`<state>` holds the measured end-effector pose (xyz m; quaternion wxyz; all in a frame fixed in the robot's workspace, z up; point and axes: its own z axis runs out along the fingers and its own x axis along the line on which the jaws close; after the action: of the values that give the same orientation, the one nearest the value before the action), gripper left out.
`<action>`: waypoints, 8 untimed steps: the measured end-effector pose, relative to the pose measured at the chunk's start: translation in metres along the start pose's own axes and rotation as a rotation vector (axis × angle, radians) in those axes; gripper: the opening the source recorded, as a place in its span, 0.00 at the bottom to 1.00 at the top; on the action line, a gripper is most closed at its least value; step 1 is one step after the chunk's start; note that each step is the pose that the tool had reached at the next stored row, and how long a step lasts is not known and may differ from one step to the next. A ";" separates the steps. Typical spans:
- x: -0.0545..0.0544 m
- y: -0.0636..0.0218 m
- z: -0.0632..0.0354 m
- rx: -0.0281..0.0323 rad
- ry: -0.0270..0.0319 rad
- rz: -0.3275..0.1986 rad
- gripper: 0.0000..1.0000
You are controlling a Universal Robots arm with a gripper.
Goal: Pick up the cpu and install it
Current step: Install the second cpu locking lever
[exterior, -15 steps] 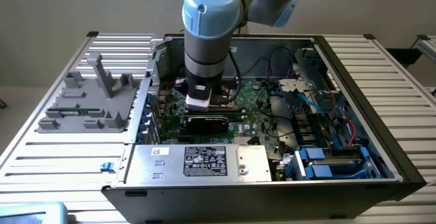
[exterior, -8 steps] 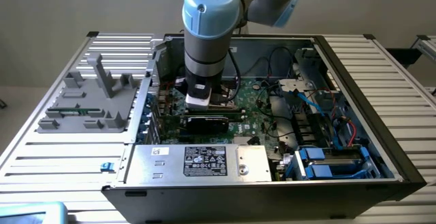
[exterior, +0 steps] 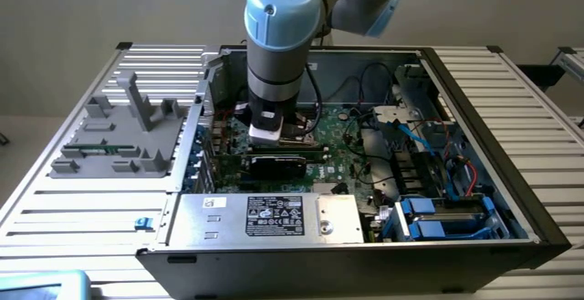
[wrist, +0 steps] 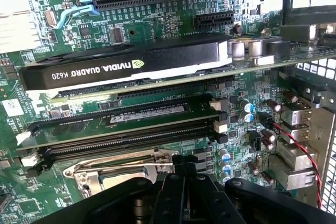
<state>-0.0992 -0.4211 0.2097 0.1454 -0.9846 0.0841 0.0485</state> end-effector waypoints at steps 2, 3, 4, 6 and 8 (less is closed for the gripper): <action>0.000 0.0002 0.0011 -0.0001 0.0000 0.000 0.11; 0.000 0.0003 0.0017 -0.0002 0.0000 0.000 0.11; 0.000 0.0004 0.0023 -0.0001 0.0000 0.000 0.11; 0.000 0.0006 0.0037 -0.0001 0.0000 0.000 0.11; 0.001 0.0009 0.0052 -0.0001 0.0000 0.000 0.11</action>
<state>-0.0992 -0.4205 0.2045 0.1453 -0.9846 0.0841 0.0485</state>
